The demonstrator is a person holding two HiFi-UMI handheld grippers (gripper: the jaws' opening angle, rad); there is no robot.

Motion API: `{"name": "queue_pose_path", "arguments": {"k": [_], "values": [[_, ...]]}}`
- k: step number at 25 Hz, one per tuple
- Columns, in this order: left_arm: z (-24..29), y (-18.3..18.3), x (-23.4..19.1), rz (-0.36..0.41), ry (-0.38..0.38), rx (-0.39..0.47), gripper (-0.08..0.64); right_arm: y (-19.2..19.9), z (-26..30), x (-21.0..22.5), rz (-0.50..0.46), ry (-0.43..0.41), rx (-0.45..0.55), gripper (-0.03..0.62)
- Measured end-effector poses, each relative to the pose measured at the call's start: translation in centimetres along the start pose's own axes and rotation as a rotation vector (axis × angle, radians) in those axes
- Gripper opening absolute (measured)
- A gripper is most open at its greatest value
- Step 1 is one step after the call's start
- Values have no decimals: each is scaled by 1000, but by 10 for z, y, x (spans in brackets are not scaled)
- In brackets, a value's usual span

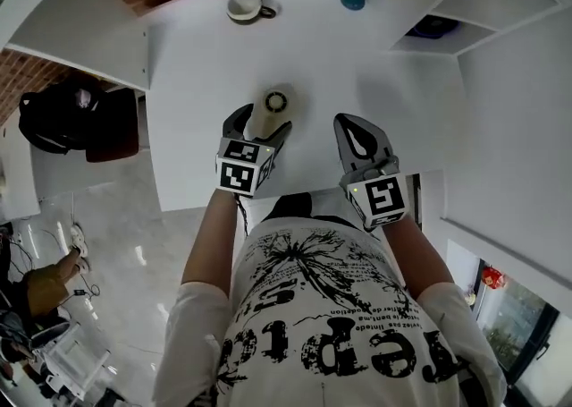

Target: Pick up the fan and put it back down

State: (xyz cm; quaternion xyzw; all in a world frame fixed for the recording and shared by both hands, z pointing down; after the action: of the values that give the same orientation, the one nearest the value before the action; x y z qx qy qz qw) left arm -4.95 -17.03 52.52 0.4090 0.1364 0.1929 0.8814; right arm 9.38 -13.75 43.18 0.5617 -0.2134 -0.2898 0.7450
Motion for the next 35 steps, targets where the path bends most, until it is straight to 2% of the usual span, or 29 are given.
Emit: {"name": "queue_pose_path", "arguments": {"k": [4,11,16,20,25,35], "values": [[38,9,-12,-18,-11,-88,382,7,22,15,7,-11,-19,15],[79,28,-15,0,-21,-221,396,22,41,38,28,-28,-68,15],[101,35,-17,-1,-56,-285,394,27,53,54,30,-49,-81,15],[113,45,-15,-39,-97,-349,394,30,55,68,47,-64,-97,15],[121,40,-19,-35,-172,-344,393,32,57,89,63,-76,-103,15],[121,36,-19,-53,-189,-352,387,32,57,108,79,-104,-126,15]]}}
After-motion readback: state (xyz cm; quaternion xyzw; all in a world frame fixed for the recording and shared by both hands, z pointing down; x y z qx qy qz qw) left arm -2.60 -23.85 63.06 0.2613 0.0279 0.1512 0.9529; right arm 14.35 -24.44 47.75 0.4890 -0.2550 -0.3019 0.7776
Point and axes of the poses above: the fingertips, and each gripper's own axes: z forward along the fingers, x to its right, y out of its underside, the point moved 3 cm from there along -z, backward along the fingers, and after that the axes turned 8 degrees about -y, right-handed, at the moved point
